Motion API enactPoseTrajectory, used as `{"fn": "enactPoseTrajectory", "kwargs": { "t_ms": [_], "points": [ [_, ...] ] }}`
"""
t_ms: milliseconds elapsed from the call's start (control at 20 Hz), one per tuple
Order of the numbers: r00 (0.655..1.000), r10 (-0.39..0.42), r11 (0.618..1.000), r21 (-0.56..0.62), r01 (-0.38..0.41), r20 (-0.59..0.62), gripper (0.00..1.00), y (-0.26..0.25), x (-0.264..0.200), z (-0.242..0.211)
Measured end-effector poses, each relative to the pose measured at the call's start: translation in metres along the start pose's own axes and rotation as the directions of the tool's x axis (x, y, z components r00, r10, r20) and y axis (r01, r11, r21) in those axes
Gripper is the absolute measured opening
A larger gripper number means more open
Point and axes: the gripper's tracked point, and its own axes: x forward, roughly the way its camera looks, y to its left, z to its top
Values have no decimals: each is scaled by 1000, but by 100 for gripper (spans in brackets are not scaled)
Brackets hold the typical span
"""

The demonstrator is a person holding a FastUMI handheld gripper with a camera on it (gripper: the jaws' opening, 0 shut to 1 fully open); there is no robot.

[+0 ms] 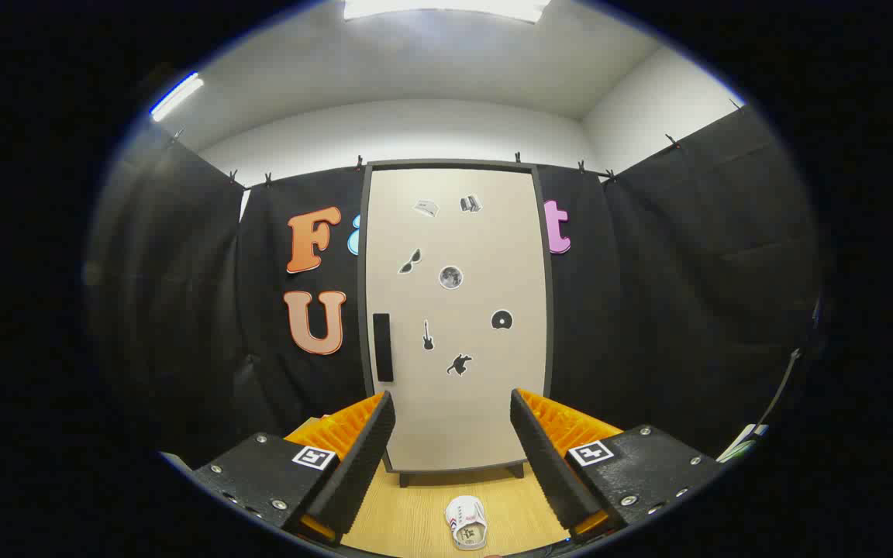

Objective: Open the shoe cabinet door, grab the shoes and put them into the shoe cabinet, then close the shoe cabinet door.

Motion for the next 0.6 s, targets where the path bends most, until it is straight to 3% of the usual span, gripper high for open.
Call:
{"fn": "enactPoseTrajectory", "kwargs": {
  "t_ms": [600],
  "points": [
    [1000,-1,1000,4,1,-5,94,4,5,0]
  ]
}}
